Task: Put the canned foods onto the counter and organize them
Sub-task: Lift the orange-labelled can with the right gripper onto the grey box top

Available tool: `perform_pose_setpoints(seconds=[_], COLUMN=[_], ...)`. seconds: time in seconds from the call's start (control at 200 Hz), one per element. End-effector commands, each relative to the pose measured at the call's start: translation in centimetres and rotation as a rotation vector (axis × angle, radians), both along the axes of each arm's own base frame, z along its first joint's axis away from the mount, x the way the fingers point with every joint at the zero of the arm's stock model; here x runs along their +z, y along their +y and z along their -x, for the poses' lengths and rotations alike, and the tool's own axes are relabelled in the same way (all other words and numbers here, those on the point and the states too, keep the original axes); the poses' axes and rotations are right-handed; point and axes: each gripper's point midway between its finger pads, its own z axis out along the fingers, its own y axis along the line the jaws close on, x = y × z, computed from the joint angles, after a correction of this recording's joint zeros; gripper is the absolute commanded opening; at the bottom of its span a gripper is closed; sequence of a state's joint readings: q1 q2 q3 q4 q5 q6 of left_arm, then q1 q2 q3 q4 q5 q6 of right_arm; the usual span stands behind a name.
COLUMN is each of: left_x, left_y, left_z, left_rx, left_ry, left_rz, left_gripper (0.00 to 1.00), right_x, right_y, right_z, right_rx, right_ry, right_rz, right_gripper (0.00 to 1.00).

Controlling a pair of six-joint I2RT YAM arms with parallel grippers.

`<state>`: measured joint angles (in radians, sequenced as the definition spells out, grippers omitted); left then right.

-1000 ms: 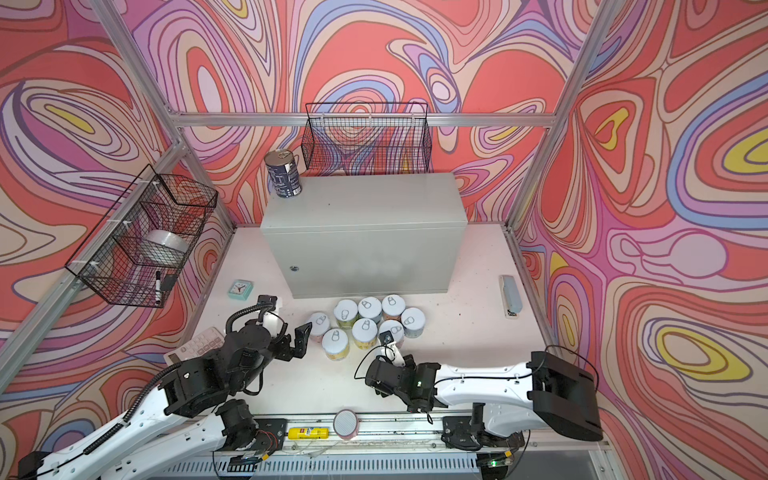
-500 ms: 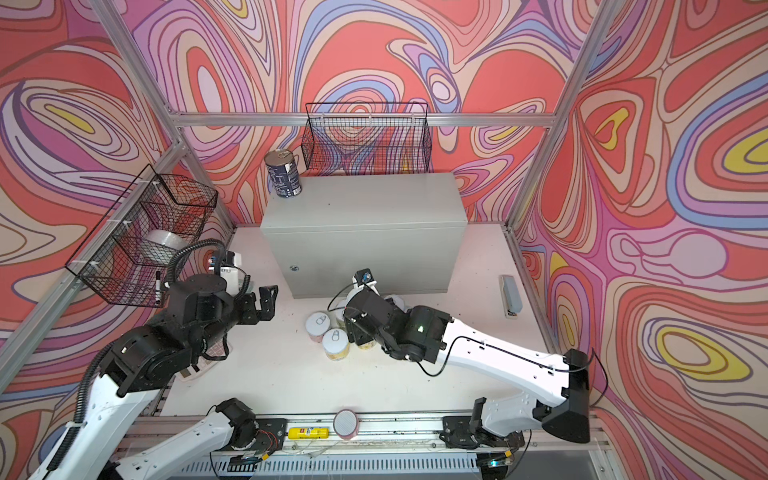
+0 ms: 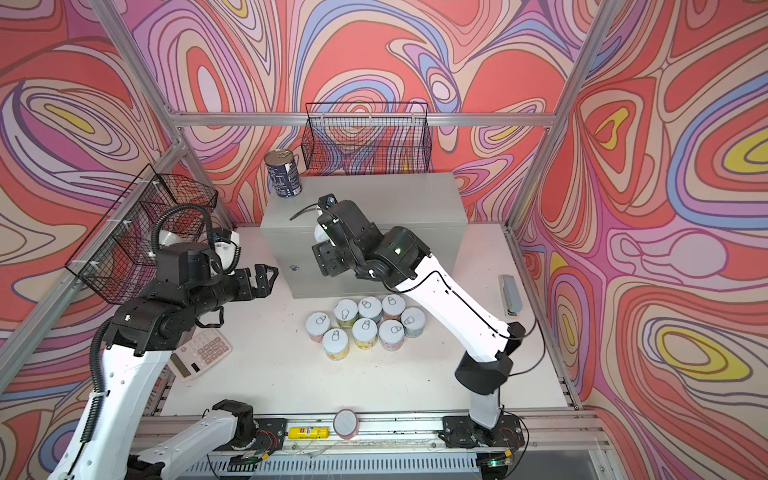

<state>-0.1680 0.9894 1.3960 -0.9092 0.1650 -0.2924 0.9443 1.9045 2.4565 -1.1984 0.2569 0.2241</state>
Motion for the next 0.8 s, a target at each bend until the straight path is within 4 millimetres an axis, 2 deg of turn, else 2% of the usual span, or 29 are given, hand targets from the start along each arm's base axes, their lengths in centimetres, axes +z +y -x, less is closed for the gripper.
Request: perform_pose_setpoints(seconds=[0.0, 0.2, 0.28, 0.481, 0.601, 0.791], left_x=[2.5, 3.1, 2.8, 0.9, 0.5, 0.2], left_y=[-2.2, -1.9, -1.8, -1.5, -0.9, -0.5], left_z=[-0.2, -1.1, -1.5, -2.6, -3.2, -3.6], left_rx=[-0.150, -0.158, -0.154, -0.130, -0.107, -0.087], left_ry=[-0.081, -0.108, -0.096, -0.064, -0.065, -0.072], left_rz=[0.221, 0.211, 0.204, 0.194, 0.167, 0.142], left_gripper=[1.00, 1.00, 1.00, 1.00, 1.00, 1.00], right_x=[1.9, 5.7, 6.5, 6.2, 6.3, 5.8], right_y=[0.1, -1.4, -2.2, -3.8, -4.8, -4.7], right_z=[-1.2, -4.4, -5.4, -7.8, -9.4, -11.7], right_rx=[0.046, -0.024, -0.048, -0.116, -0.157, -0.164], right_ry=[-0.050, -0.178, -0.205, -0.201, -0.191, -0.184], right_rz=[-0.015, -0.106, -0.113, -0.114, -0.149, -0.195], right_gripper=[0.00, 0.00, 0.00, 0.00, 0.00, 0.00])
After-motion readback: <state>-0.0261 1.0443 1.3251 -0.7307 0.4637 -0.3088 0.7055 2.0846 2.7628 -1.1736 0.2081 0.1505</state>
